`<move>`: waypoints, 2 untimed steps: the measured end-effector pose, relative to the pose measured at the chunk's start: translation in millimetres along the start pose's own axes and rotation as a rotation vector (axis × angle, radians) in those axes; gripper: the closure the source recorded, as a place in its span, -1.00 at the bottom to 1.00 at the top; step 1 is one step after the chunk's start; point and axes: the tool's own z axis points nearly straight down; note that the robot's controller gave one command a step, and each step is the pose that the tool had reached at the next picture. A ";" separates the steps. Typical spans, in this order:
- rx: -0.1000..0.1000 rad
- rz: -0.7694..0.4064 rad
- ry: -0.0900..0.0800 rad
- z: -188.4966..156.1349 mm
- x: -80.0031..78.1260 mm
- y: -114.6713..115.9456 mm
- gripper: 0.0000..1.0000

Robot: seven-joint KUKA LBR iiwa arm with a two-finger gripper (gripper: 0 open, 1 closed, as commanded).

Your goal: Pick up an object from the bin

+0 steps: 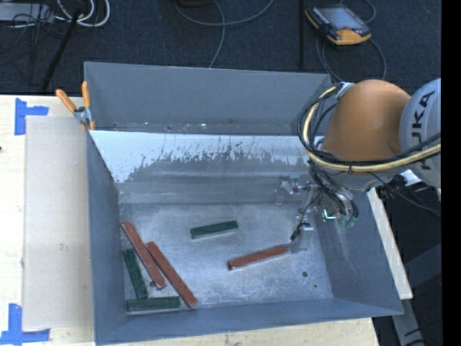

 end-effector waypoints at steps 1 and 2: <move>0.000 -0.108 0.001 125.9 10.5 28.4 -1.00; 0.001 -0.108 -0.007 121.7 8.1 27.8 1.00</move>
Offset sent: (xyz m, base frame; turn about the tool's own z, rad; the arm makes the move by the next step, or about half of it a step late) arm -0.0088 0.0274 -0.1208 -0.1088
